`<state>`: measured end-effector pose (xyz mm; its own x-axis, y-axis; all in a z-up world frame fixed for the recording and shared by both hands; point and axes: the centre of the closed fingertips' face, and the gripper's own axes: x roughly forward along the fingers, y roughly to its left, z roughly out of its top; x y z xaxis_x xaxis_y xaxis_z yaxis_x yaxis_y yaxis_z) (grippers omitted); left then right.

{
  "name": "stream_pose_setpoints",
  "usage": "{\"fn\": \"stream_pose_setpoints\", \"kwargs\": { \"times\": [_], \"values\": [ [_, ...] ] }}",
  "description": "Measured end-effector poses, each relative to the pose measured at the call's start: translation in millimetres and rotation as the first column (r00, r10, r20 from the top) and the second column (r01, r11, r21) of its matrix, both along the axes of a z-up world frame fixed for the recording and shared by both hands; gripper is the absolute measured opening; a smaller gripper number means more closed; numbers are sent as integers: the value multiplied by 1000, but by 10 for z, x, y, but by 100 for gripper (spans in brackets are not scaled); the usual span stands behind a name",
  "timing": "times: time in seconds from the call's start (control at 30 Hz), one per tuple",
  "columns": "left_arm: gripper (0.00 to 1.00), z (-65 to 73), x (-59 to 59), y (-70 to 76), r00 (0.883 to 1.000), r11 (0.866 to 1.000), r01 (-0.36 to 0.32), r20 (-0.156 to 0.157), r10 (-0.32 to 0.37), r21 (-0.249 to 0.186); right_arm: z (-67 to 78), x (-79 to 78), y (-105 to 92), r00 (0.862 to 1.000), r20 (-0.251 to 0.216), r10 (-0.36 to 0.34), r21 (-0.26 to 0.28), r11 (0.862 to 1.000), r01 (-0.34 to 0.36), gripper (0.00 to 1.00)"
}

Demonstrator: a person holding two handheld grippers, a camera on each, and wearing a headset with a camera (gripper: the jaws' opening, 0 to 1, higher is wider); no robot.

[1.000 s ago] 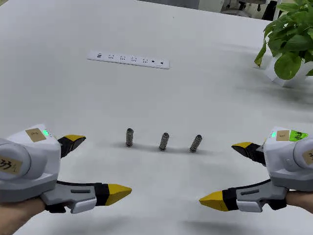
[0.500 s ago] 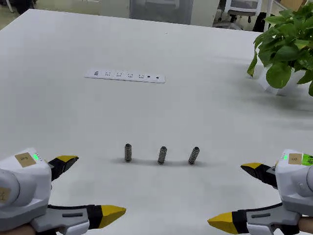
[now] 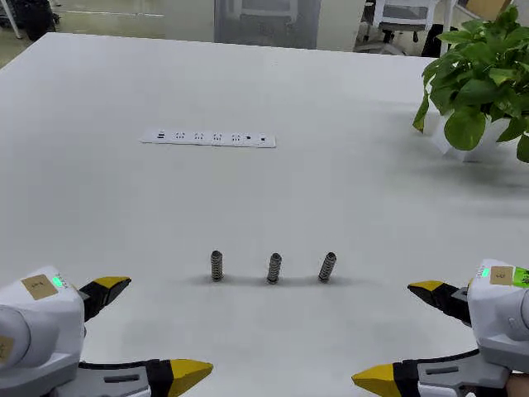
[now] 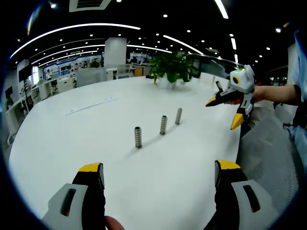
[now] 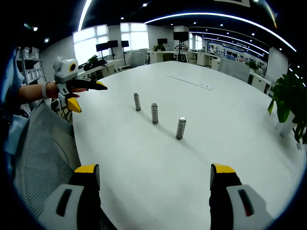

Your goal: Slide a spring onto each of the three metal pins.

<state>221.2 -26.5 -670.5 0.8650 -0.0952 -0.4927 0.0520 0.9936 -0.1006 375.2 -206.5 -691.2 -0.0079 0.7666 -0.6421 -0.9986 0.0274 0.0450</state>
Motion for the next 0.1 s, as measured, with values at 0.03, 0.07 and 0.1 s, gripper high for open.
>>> {"fn": "stream_pose_setpoints", "kwargs": {
  "times": [0.03, 0.07, 0.1],
  "values": [
    [97, -3, -1, -1, 1000, 1000, 0, -1, 0, 2, 6, -7, -1, 1000, 1, -5, 6, 1000, 5, 96],
    [97, -7, -2, 3, 1000, 1000, 0, -1, 0, 2, 12, -8, -1, 1000, 4, -9, 12, 1000, 9, 96],
    [97, -8, -1, 4, 1000, 1000, 0, 0, 0, 2, 18, -19, 0, 1000, 4, -11, 16, 1000, 10, 96]
  ]
}}
